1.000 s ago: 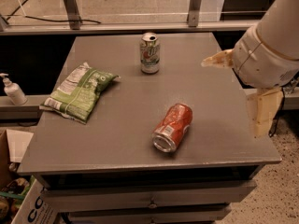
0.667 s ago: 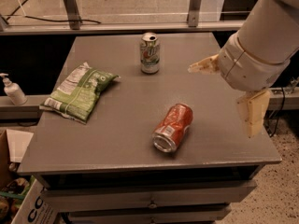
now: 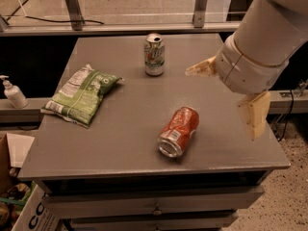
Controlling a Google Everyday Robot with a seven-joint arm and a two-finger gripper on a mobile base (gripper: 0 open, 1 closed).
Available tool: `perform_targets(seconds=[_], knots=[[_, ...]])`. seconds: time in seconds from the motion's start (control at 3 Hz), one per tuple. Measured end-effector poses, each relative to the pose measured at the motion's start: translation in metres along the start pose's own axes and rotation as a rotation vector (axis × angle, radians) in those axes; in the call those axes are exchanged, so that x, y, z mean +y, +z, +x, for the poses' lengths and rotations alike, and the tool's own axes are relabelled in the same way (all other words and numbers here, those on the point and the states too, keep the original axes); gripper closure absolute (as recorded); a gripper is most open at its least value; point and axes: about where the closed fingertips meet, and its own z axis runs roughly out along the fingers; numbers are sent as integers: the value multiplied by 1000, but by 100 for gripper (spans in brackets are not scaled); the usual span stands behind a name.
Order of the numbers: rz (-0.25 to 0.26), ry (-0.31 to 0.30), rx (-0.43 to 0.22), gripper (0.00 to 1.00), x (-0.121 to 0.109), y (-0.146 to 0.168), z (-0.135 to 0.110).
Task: Place coke can upright
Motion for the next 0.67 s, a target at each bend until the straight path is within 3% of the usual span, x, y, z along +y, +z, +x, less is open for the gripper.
perform_targets(seconds=[0.67], knots=[[-74,-226,77,0,-19,35,-17]])
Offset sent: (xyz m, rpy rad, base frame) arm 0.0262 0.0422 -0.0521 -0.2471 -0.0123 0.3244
